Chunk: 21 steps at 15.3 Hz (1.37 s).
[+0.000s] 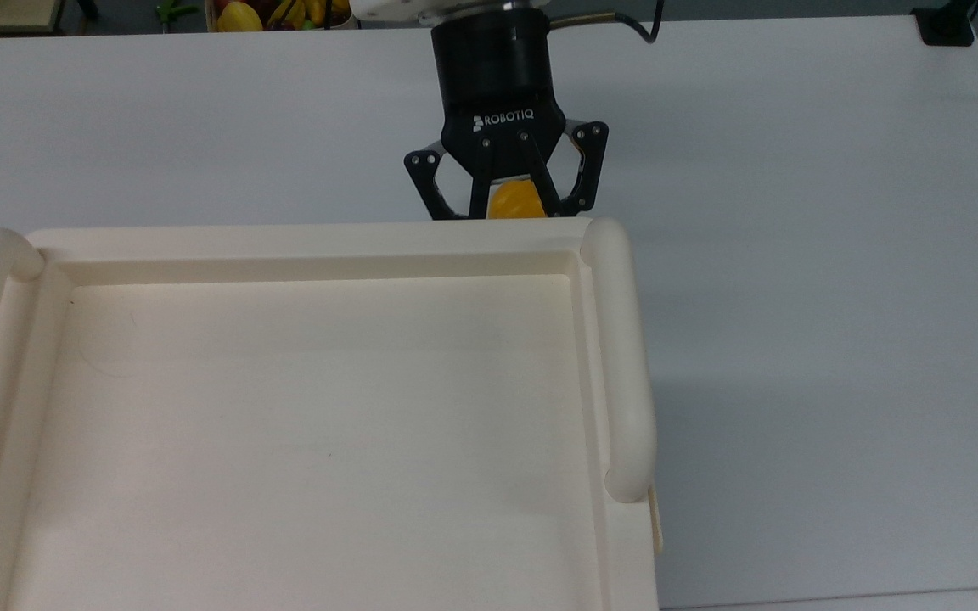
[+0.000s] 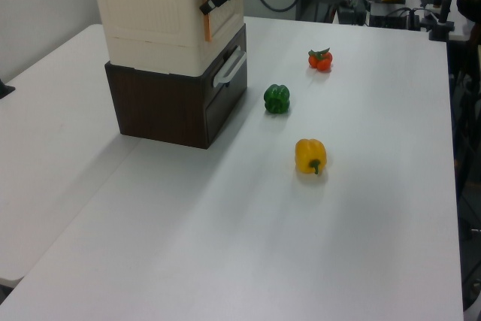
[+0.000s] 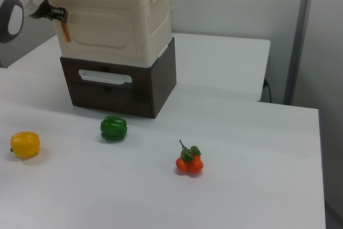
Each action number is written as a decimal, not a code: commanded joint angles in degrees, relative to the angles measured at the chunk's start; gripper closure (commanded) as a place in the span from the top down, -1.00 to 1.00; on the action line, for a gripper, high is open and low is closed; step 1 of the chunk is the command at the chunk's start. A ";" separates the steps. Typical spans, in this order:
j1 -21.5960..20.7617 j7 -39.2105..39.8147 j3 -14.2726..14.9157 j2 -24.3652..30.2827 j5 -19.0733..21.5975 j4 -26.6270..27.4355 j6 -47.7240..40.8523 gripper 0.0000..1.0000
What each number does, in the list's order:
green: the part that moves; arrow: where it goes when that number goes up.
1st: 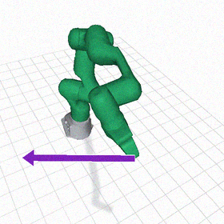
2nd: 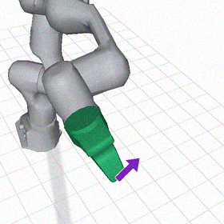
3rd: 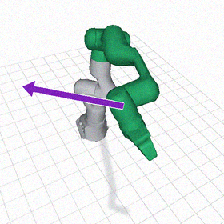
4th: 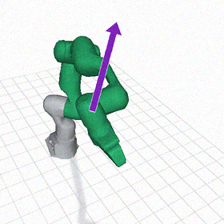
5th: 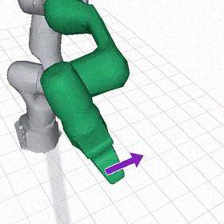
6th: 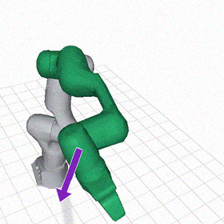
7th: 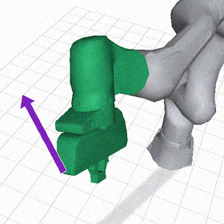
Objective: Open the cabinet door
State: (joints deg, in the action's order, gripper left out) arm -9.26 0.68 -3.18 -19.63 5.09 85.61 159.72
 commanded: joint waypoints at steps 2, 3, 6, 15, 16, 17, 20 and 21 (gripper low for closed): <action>-0.50 0.19 0.37 -1.73 -0.17 -2.12 1.39 -0.12; -0.50 0.37 0.37 -1.73 -0.43 -2.03 1.48 -0.28; -0.41 0.37 0.37 -1.64 -1.49 -1.77 1.39 -0.82; 0.65 0.19 0.37 5.11 -1.23 4.98 -0.10 -0.96; 0.65 0.11 0.37 6.43 -1.22 6.48 -0.89 -0.96; 1.08 -0.07 0.37 7.57 -1.14 7.19 -2.55 -0.96; 2.14 -0.07 0.37 9.86 -1.05 7.20 -11.24 -0.95; 2.32 -0.07 0.37 10.57 -1.05 7.29 -13.18 -0.94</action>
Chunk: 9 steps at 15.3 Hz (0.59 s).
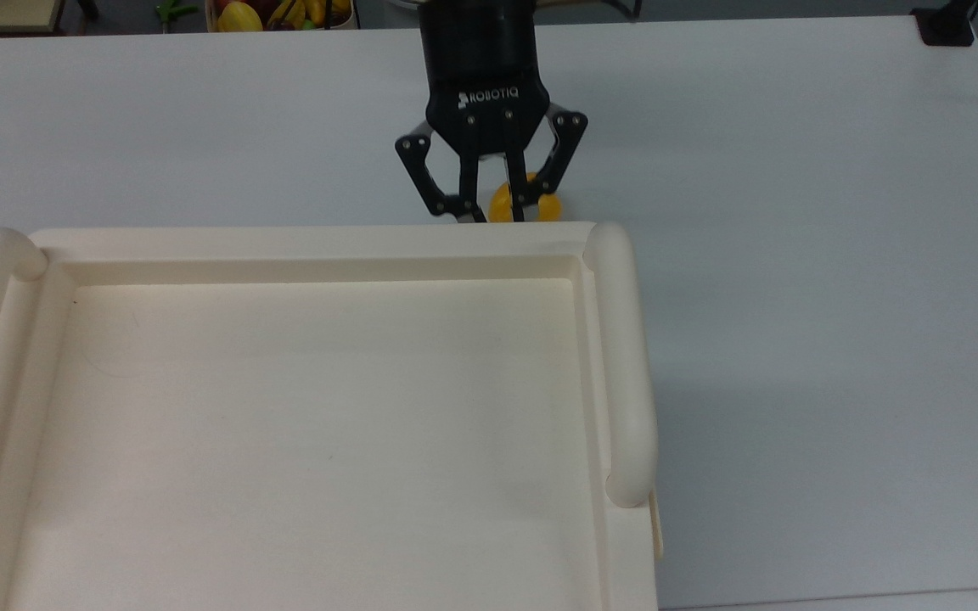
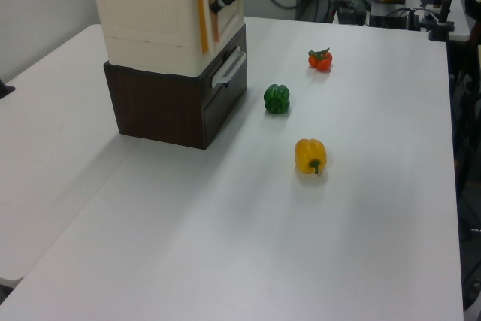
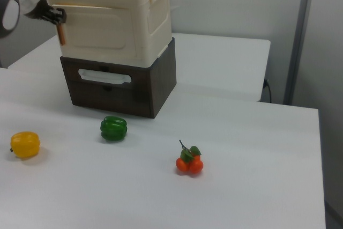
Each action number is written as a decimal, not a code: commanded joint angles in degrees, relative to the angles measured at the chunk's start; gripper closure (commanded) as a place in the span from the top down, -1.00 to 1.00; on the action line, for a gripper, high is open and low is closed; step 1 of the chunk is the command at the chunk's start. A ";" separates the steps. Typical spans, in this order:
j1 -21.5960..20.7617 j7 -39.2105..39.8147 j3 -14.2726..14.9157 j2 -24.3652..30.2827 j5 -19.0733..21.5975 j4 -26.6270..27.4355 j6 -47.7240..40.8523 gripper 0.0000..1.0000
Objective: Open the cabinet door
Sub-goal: 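Pull the handle outward, swinging the cream door open on its hinge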
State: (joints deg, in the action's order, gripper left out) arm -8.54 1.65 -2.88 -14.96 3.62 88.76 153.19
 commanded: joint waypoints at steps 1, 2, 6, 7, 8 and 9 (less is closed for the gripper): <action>1.77 -1.04 0.07 6.35 0.43 4.14 -8.85 -0.94; 2.12 -1.04 0.07 6.70 0.43 4.05 -11.05 -0.93; 3.53 -0.77 0.16 8.11 0.43 3.96 -20.27 -0.88; 3.70 -0.77 0.25 8.54 0.43 3.96 -22.73 -0.87; 3.79 -0.69 0.33 9.42 0.43 3.96 -25.02 -0.86; 4.14 -0.77 0.34 9.86 0.43 3.96 -27.39 -0.85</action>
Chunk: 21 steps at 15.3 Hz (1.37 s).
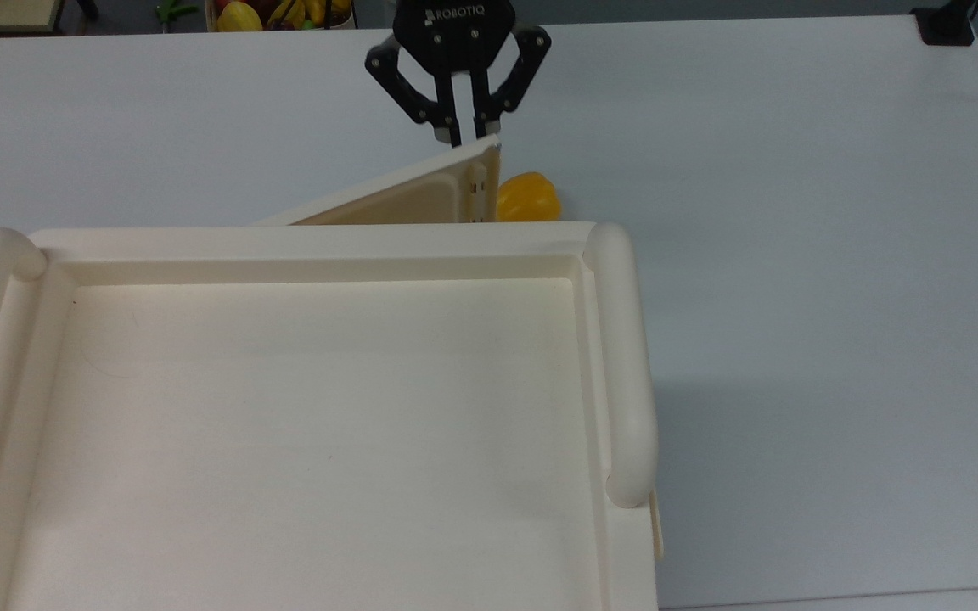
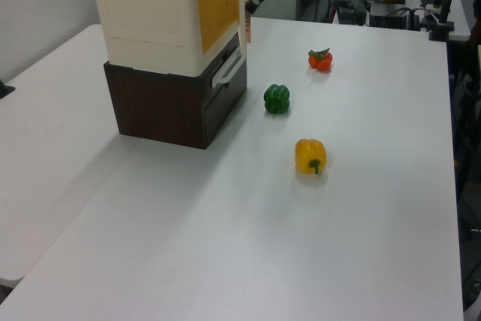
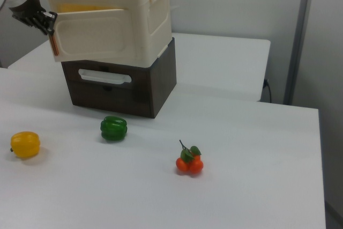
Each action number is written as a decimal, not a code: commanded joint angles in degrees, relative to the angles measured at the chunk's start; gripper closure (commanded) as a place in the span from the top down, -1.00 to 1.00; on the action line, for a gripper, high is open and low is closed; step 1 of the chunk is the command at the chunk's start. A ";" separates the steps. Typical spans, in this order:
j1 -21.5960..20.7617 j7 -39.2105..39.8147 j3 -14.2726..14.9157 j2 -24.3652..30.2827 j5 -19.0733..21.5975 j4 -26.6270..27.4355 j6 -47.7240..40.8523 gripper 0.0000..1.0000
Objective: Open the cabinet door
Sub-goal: 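Pull the handle outward, swinging the cream door open on its hinge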
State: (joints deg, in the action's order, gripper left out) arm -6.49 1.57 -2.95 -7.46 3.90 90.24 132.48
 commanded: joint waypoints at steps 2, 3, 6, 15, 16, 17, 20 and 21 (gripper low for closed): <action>2.79 -0.60 0.66 3.76 0.23 2.40 -11.25 -0.82; 3.40 -0.60 0.75 4.29 0.23 2.40 -13.02 -0.81; 4.99 -0.42 1.01 4.99 0.23 2.40 -17.68 -0.72; 9.30 -0.34 6.55 8.24 0.85 0.55 -32.09 0.77; 9.73 -0.25 6.73 9.03 0.76 0.55 -32.98 0.93; 10.35 -0.25 6.73 9.39 0.24 0.64 -34.46 1.00; 11.67 -0.16 6.73 10.79 -0.82 -0.15 -40.18 1.00; 12.19 -0.16 6.73 11.67 -0.91 -0.50 -42.02 1.00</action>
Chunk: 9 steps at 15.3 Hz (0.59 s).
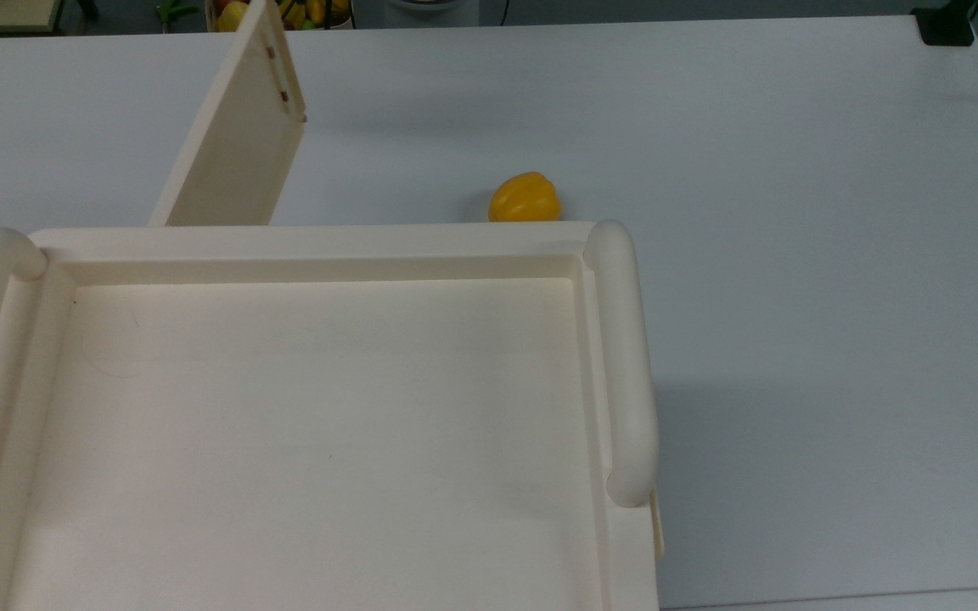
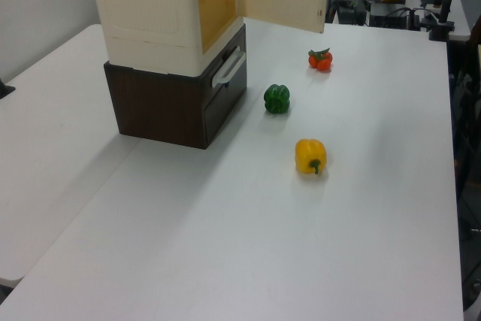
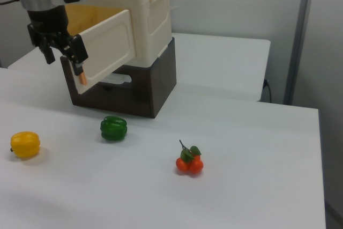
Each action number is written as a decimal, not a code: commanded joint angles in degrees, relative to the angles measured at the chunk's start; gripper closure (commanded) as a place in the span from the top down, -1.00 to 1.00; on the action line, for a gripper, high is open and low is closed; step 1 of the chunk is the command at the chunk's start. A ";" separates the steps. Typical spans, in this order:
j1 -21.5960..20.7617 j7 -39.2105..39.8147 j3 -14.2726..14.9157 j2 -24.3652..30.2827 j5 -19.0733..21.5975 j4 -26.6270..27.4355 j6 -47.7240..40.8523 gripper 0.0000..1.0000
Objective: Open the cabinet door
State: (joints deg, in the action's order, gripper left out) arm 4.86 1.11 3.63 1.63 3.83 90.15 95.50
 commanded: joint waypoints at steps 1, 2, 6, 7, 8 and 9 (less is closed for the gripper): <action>0.94 0.47 0.15 3.54 -0.84 -0.42 -6.71 1.00; 0.42 0.47 0.24 4.34 -0.93 -0.42 -7.42 1.00; -3.52 0.56 -0.29 4.35 -0.49 -0.24 -8.66 1.00; -4.58 0.47 -0.46 4.26 -0.32 -0.07 -8.66 1.00; -5.29 0.65 -0.64 4.08 0.03 0.02 -8.40 1.00; -5.90 0.65 -0.99 3.82 0.12 0.11 -7.87 1.00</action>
State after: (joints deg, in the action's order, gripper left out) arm 1.56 1.26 2.94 5.56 3.67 89.43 87.68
